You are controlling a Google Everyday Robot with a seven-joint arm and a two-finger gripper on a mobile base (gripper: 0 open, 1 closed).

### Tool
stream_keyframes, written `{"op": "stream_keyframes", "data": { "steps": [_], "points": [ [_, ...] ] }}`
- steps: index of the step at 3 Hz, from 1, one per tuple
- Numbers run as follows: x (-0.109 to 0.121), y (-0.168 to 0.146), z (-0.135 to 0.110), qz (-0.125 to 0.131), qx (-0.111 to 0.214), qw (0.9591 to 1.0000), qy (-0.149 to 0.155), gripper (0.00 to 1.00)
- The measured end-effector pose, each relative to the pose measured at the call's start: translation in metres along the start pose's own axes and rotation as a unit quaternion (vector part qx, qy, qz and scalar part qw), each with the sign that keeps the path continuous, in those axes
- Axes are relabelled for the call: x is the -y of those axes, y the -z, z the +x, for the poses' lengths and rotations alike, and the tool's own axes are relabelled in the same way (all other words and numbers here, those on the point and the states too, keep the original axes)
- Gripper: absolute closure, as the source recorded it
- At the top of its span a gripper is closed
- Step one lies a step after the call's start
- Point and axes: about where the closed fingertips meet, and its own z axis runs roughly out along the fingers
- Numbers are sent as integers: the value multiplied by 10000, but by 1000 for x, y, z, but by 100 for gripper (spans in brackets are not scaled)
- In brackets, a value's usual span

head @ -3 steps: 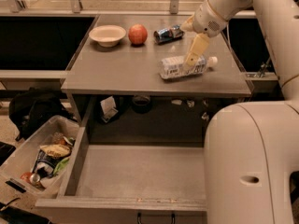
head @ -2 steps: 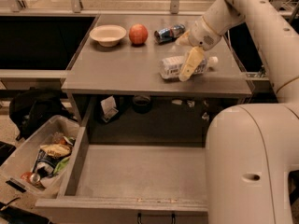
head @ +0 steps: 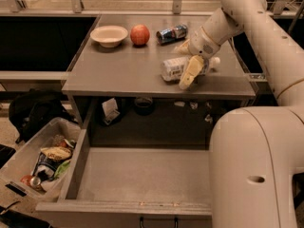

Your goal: Place blue plastic bottle into top drawer

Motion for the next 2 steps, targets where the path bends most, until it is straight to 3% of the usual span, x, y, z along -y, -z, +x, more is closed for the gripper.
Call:
{"op": "stream_keyframes", "data": {
  "steps": [1,2],
  "points": [
    [0,0,0,0,0,10000,0,8],
    [0,0,0,0,0,10000,0,32]
  ]
}}
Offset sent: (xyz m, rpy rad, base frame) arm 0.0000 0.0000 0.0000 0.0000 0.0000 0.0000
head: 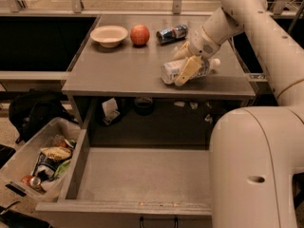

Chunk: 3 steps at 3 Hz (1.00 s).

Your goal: Place blue plastic bottle into top drawer

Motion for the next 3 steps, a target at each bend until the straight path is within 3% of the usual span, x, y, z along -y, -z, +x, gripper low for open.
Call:
{"op": "stream_keyframes", "data": {
  "steps": [3],
  "points": [
    [0,3,-2,1,-1,10000,0,99]
  ]
}}
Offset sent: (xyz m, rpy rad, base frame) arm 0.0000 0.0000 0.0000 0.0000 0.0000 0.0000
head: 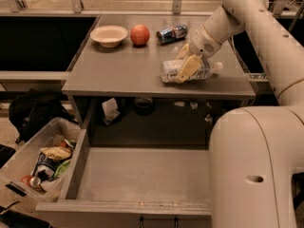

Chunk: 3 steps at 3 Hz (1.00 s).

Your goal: Place blue plastic bottle into top drawer

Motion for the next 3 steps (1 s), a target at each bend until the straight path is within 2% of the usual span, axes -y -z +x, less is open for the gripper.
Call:
{"op": "stream_keyframes", "data": {
  "steps": [1,2,3],
  "points": [
    [-6,41,15,588,-45,9982,66,100],
    [-41,114,20,1546,15,9879,-88,100],
    [-115,164,-7,1961,123,9805,-86,100]
  ]
}}
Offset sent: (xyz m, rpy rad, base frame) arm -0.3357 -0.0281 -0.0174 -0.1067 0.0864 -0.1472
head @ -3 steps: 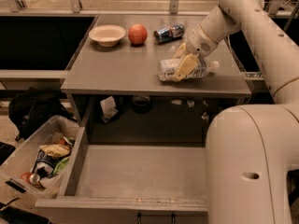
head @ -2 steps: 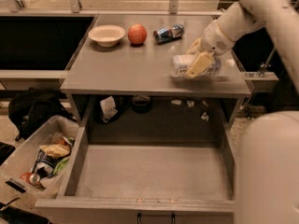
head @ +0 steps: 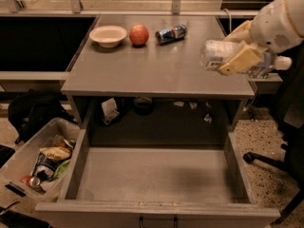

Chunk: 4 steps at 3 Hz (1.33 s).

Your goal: Place blue plastic bottle into top drawer

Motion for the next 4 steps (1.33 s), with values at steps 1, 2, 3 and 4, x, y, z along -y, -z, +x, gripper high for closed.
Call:
{"op": "stream_keyframes", "data": {
  "steps": [1,2,3,4],
  "points": [
    [-35,30,-6,52,-184,9998,54,100],
    [-35,30,-6,52,-185,9998,54,100],
    [-50,24,-2,-74,-228,9996,154,100],
    [-60,20,0,-158,-256,9993,222,100]
  ]
}}
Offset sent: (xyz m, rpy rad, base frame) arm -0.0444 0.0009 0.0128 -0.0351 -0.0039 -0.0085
